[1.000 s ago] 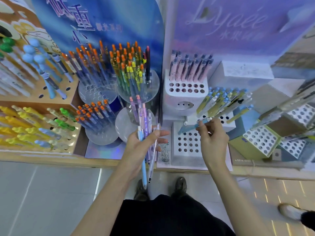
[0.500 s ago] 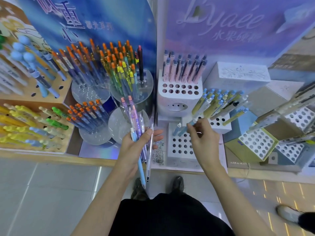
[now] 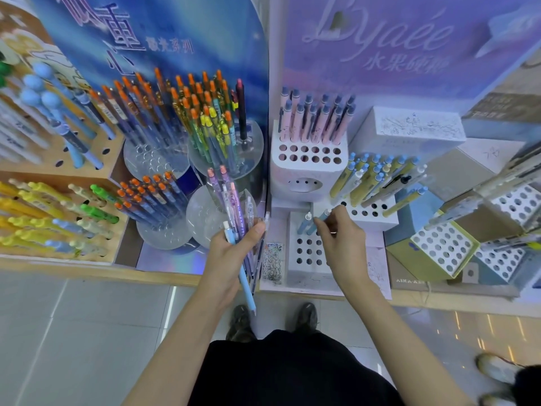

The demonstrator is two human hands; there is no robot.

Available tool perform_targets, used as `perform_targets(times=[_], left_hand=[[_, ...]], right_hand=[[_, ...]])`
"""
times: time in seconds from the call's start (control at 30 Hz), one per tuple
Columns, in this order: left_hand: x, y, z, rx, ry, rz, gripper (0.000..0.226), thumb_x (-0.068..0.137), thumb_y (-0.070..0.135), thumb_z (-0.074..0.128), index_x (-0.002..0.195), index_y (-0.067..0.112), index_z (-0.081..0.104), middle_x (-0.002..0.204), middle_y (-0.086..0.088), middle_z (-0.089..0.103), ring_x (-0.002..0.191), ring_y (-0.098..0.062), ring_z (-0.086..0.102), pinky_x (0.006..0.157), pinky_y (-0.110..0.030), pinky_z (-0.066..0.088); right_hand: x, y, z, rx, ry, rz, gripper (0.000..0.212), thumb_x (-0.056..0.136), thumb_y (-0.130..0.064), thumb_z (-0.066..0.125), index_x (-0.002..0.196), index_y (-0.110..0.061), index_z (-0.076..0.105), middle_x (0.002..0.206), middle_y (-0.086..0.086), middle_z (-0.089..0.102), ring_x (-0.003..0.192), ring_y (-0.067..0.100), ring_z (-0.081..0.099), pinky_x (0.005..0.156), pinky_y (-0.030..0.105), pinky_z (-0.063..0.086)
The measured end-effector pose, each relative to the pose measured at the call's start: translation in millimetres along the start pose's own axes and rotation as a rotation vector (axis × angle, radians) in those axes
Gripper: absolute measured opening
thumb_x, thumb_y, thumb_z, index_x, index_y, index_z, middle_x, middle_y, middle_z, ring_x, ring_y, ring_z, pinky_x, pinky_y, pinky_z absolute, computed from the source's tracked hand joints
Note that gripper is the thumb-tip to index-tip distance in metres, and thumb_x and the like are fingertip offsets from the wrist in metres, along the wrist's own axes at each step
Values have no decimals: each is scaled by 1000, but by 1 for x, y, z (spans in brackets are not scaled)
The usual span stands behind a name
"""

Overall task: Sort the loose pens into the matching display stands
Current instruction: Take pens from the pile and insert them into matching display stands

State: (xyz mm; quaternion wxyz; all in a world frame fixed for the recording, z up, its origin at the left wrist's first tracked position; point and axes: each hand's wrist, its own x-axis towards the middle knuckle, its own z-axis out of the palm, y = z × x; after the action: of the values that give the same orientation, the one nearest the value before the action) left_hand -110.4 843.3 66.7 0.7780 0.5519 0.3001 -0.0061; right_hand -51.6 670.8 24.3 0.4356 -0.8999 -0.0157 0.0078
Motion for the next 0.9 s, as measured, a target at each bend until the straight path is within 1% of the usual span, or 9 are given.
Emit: perform_targets(times=[0.1,0.17,0.23,0.37,0.43,0.53,0.7,0.83,0.9], left_hand=[[2,-2,2,-17,1,-21,19,70,22,71,88,17,69,82,9,74,87,-6,68,85,-22,47],[2,-2,4,-9,-4,-28,22,69,23,71,89,16,69,81,9,74,86,-6,68,84,-22,47],[2,-2,6,-9,-10,-23,20,70,21,70,89,15,68,79,10,74,83,-3,68,83,-20,47],[0,-1,12,-28,-7,-41,20,68,23,71,86,16,68,76,11,73,81,-5,67,89,-28,48],[-2,0,16,-38,-22,-53,22,65,23,72,85,15,69,76,8,73,82,-10,67,90,-33,49],[-6,4,22,-50,-66,-46,21,64,22,71,84,15,68,75,2,73,73,-12,67,81,-36,51],[-8,6,23,-49,-85,-55,24,64,25,73,85,14,69,84,-8,71,86,-26,63,88,-46,50],[-8,-1,27,23,-74,-57,18,74,26,69,87,15,68,75,-2,68,73,-15,61,61,-25,53],[-9,-3,30,48,-92,-47,8,85,20,63,88,13,67,67,1,69,63,-10,61,53,-20,50]], right_hand=[[3,2,-3,2,-131,69,23,92,-18,62,79,-16,43,72,1,56,62,18,54,52,37,50],[0,2,-8,22,-173,135,12,91,-17,63,96,-14,53,81,-1,58,72,15,57,60,42,55],[-7,-1,-13,54,-115,162,21,92,-13,60,113,-12,55,88,-3,58,75,8,57,63,41,56],[-23,-31,-28,234,17,85,8,93,-10,55,94,-18,58,83,-9,60,71,10,57,55,23,47],[-26,-50,-29,382,-176,136,3,90,-14,62,91,-18,62,83,-4,64,72,14,58,55,20,46],[-27,-67,-23,514,-446,224,14,84,-17,70,96,-16,63,80,-2,70,71,9,64,53,22,47],[-26,-70,-23,593,-457,212,11,85,-7,68,93,-10,62,64,-9,69,64,4,65,58,16,48],[-27,-57,-31,531,-359,236,12,84,-8,70,87,-17,62,76,5,68,70,16,63,62,24,50],[-28,-50,-38,539,-285,270,11,83,-7,70,86,-14,62,78,9,68,66,12,61,59,20,48]])
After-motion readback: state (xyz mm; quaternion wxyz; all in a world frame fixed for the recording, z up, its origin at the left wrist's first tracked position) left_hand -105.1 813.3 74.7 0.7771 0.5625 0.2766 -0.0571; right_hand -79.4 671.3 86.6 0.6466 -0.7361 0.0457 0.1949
